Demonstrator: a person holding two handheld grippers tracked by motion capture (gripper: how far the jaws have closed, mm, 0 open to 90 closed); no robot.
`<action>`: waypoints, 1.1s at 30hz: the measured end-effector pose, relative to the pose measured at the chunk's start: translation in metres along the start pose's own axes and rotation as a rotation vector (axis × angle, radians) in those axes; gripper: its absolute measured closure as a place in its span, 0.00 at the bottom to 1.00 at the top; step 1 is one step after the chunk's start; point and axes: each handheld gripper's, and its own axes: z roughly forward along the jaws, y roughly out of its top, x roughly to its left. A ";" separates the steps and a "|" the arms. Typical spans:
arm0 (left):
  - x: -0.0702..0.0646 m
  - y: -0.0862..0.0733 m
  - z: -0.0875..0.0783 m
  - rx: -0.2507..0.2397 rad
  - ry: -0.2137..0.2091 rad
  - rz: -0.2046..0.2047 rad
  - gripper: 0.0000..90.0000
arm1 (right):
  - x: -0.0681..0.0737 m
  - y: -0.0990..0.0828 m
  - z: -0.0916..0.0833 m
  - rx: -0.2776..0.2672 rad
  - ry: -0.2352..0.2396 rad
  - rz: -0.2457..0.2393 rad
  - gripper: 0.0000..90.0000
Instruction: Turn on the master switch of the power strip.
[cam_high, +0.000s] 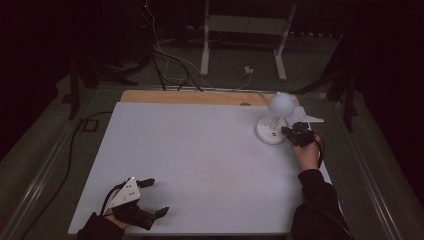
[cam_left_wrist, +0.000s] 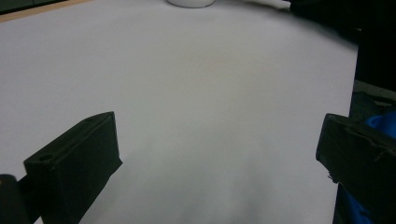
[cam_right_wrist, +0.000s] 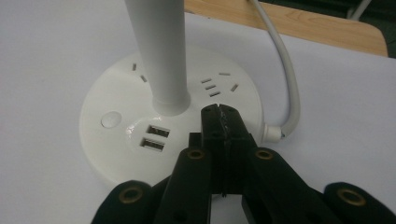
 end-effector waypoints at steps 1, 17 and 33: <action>0.000 0.000 0.000 0.002 0.001 0.001 0.00 | 0.001 0.000 0.000 0.001 -0.009 -0.008 1.00; 0.000 0.000 0.000 -0.002 -0.003 0.001 0.00 | 0.010 0.003 0.001 0.031 -0.067 -0.025 1.00; 0.000 0.000 0.000 -0.005 -0.006 -0.002 0.00 | 0.006 0.004 0.002 0.049 -0.044 -0.029 1.00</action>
